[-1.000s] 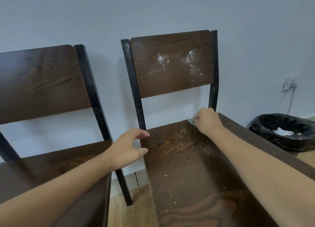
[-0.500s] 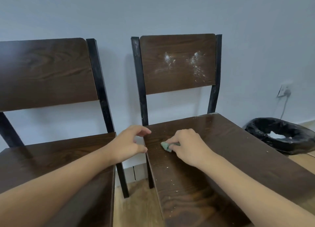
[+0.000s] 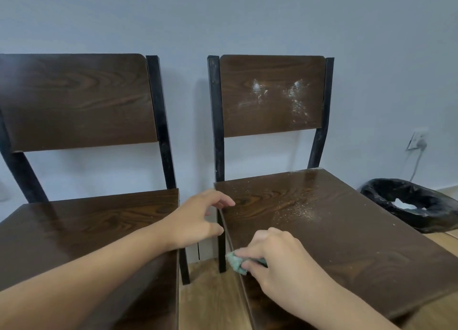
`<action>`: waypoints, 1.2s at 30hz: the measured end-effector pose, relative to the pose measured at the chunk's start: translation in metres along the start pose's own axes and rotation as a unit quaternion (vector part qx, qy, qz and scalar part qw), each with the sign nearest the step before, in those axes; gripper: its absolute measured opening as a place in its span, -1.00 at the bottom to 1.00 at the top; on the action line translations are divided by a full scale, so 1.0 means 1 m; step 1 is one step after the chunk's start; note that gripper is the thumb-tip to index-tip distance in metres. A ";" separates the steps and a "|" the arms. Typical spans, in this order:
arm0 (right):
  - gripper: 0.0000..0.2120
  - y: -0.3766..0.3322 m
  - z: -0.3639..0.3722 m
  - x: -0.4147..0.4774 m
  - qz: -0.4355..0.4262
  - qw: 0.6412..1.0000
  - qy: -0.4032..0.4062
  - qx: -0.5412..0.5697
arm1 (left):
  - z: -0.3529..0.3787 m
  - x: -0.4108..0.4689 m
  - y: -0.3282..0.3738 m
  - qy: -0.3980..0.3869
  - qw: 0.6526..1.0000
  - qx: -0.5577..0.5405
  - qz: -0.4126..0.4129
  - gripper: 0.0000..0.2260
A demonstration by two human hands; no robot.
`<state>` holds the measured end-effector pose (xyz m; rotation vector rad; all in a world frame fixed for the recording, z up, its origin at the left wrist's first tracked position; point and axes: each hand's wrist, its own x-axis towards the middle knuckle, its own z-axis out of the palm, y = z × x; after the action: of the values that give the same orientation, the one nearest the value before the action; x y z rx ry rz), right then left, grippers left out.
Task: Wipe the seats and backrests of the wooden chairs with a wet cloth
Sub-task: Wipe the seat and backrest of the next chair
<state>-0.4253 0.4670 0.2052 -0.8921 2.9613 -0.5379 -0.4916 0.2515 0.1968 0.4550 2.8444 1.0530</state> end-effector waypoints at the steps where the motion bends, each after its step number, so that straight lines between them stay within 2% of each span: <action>1: -0.73 -0.004 0.000 -0.003 -0.008 1.000 -0.009 -0.001 | 0.000 -0.001 0.000 -0.001 1.000 -0.002 0.002 -0.52; 4: -0.76 -0.013 -0.009 -0.010 -0.026 0.997 -0.055 0.048 | -0.002 -0.002 0.000 -0.002 1.000 -0.001 0.006 -0.53; 7: -0.79 -0.002 -0.031 -0.011 0.000 0.988 -0.078 0.131 | 0.000 0.002 0.000 0.004 1.000 -0.001 0.008 -0.55; 9: -0.82 0.022 -0.052 -0.002 0.040 0.987 -0.040 0.148 | 0.005 0.007 -0.001 0.011 1.000 0.005 0.007 -0.57; 12: -0.88 0.093 -0.087 0.034 0.125 0.981 0.084 0.123 | 0.008 0.015 0.000 0.018 1.000 0.008 0.006 -0.57; 15: -0.93 0.189 -0.099 0.071 0.263 0.943 0.199 0.043 | 0.006 0.025 0.002 0.016 1.000 0.018 0.011 -0.57; 18: -0.88 0.239 -0.075 0.082 0.360 0.908 0.216 -0.005 | 0.007 0.028 0.003 0.017 1.000 0.018 0.012 -0.58; 21: -0.86 0.217 -0.050 0.083 0.321 0.922 0.215 0.010 | 0.006 0.030 0.003 0.011 1.000 0.021 0.019 -0.57; 29: -0.84 0.075 -0.001 0.026 0.137 0.981 0.132 0.042 | 0.000 0.011 -0.007 0.020 1.000 0.015 0.016 -0.59; 33: -0.82 0.003 0.007 -0.005 0.037 0.995 0.046 0.084 | -0.004 0.004 -0.011 0.031 0.999 0.011 0.022 -0.62; 35: -0.81 -0.010 -0.002 -0.012 0.039 0.989 -0.004 0.141 | -0.003 0.001 -0.012 0.048 0.999 0.007 0.023 -0.64; 36: -0.80 -0.007 -0.009 -0.012 0.058 0.983 -0.004 0.175 | -0.001 -0.001 -0.012 0.057 0.998 0.003 0.023 -0.65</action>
<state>-0.4127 0.4707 0.2153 -0.6791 2.7581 -1.0013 -0.4943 0.2416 0.1898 0.4777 2.9500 1.1150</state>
